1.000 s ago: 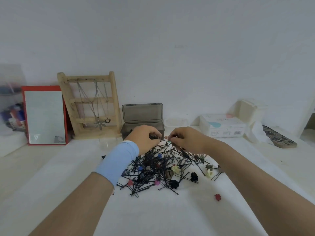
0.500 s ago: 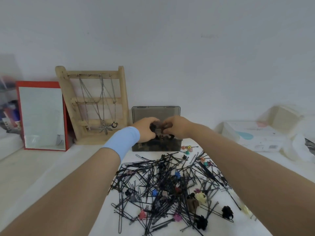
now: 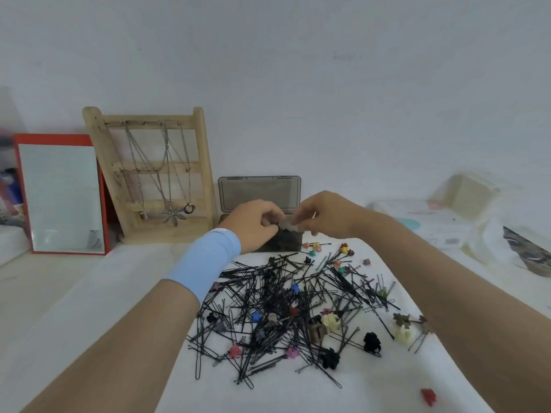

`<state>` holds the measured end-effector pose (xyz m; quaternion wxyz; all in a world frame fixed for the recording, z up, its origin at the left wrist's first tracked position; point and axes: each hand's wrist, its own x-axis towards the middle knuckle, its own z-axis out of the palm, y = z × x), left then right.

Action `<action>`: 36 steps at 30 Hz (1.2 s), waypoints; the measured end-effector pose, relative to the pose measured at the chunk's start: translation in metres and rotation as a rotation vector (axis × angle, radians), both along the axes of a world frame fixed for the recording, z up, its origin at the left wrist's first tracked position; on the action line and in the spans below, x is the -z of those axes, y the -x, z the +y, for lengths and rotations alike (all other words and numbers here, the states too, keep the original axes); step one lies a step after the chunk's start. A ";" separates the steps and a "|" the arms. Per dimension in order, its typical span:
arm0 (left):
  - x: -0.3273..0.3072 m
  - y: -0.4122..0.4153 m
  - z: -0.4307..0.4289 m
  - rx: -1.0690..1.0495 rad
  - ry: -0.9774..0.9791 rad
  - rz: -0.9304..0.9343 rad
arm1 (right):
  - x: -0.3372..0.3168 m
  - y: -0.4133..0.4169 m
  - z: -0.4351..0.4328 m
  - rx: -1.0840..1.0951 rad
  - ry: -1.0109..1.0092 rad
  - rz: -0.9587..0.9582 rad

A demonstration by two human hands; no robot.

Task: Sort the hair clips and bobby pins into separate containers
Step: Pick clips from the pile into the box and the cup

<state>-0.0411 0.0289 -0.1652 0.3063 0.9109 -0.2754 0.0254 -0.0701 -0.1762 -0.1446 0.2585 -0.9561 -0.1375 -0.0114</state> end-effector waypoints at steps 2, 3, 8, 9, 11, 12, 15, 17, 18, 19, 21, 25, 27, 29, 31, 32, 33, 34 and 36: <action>0.000 0.021 -0.006 0.037 0.001 0.038 | -0.002 0.024 -0.007 -0.013 0.033 0.064; 0.001 0.032 -0.009 0.061 -0.015 0.057 | -0.002 0.037 -0.009 -0.012 0.049 0.088; 0.007 0.079 -0.022 0.214 -0.149 0.177 | -0.001 0.095 -0.016 -0.014 0.187 0.256; 0.009 0.086 -0.025 0.235 -0.184 0.201 | 0.000 0.104 -0.016 -0.011 0.221 0.298; 0.012 0.098 -0.029 0.260 -0.279 0.230 | 0.000 0.119 -0.015 -0.001 0.254 0.392; 0.013 0.102 -0.031 0.267 -0.336 0.227 | 0.000 0.124 -0.015 0.007 0.271 0.436; 0.017 0.107 -0.034 0.270 -0.466 0.180 | 0.007 0.130 -0.012 0.035 0.331 0.523; 0.016 0.106 -0.033 0.271 -0.467 0.189 | 0.013 0.128 -0.011 0.034 0.357 0.538; 0.015 0.105 -0.032 0.270 -0.451 0.205 | 0.014 0.126 -0.011 0.031 0.357 0.536; 0.013 0.103 -0.031 0.268 -0.432 0.222 | 0.013 0.126 -0.011 0.030 0.335 0.525; 0.011 0.099 -0.028 0.263 -0.410 0.238 | 0.007 0.123 -0.012 0.024 0.253 0.472; 0.014 0.092 -0.020 0.231 -0.415 0.205 | 0.005 0.119 -0.004 -0.052 0.254 0.305; 0.016 0.092 -0.017 0.222 -0.406 0.205 | 0.011 0.117 0.003 -0.099 0.271 0.300; 0.016 0.094 -0.014 0.217 -0.406 0.217 | 0.017 0.113 0.008 -0.127 0.298 0.294; 0.017 0.096 -0.013 0.213 -0.432 0.210 | 0.022 0.108 0.011 -0.121 0.328 0.296; 0.018 0.097 -0.013 0.206 -0.462 0.181 | 0.023 0.106 0.011 -0.115 0.341 0.304; 0.019 0.097 -0.013 0.198 -0.490 0.146 | 0.024 0.105 0.012 -0.120 0.345 0.316; 0.020 0.097 -0.013 0.192 -0.505 0.119 | 0.023 0.105 0.012 -0.134 0.336 0.330; 0.020 0.096 -0.014 0.194 -0.476 0.118 | 0.021 0.103 0.008 -0.144 0.293 0.345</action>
